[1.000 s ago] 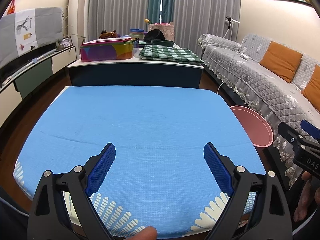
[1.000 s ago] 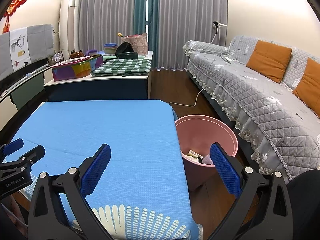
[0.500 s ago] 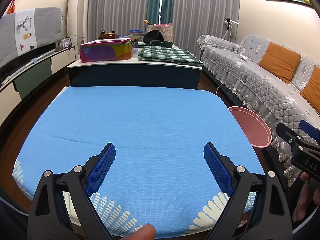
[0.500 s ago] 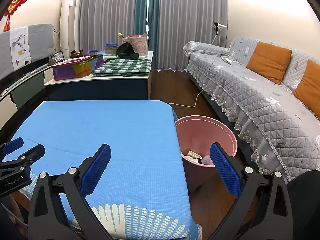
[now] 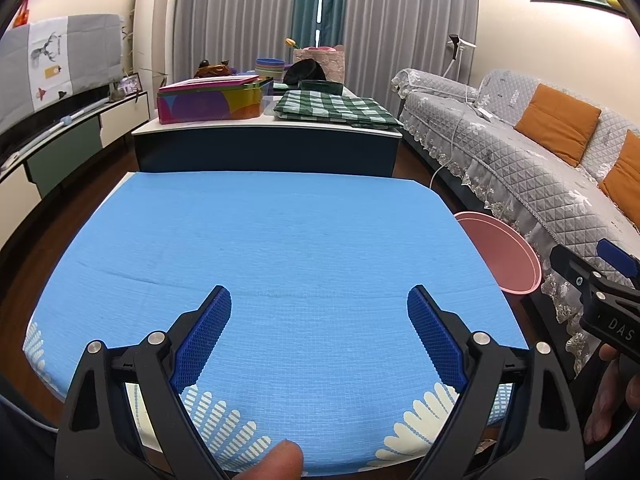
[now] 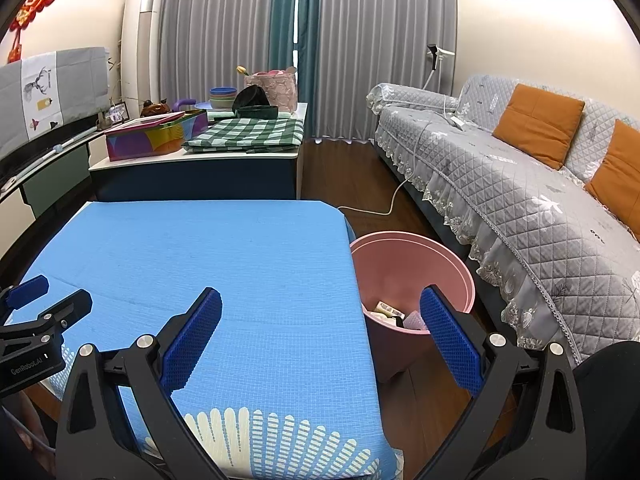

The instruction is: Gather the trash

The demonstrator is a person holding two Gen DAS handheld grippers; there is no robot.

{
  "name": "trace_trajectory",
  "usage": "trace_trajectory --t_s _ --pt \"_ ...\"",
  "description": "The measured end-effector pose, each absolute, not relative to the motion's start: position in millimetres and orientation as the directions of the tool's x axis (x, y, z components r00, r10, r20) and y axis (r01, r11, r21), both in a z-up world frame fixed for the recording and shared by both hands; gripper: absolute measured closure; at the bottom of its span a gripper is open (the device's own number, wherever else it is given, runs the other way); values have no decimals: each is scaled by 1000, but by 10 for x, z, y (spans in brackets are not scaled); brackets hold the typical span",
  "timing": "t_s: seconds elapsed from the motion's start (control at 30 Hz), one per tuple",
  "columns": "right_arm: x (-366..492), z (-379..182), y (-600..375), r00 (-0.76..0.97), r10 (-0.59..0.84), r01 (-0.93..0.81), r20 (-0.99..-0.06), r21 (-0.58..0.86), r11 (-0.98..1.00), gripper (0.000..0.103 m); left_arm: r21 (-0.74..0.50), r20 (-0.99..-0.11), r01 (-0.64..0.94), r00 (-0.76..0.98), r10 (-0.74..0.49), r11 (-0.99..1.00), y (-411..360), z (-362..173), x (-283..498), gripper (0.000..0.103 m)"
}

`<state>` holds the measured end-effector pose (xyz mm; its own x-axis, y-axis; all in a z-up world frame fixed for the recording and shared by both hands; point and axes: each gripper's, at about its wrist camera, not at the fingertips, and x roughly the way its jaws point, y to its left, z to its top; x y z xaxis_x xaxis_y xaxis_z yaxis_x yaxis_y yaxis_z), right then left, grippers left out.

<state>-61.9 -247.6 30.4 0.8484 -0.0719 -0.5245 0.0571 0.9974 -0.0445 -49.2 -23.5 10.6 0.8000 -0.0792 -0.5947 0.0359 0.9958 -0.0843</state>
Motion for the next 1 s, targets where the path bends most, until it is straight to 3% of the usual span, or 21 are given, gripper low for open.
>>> trace_trajectory --t_s 1.0 --pt "-620 301 -2468 848 -73 58 -525 -46 997 5 -88 -590 49 802 -92 995 -257 90 -488 16"
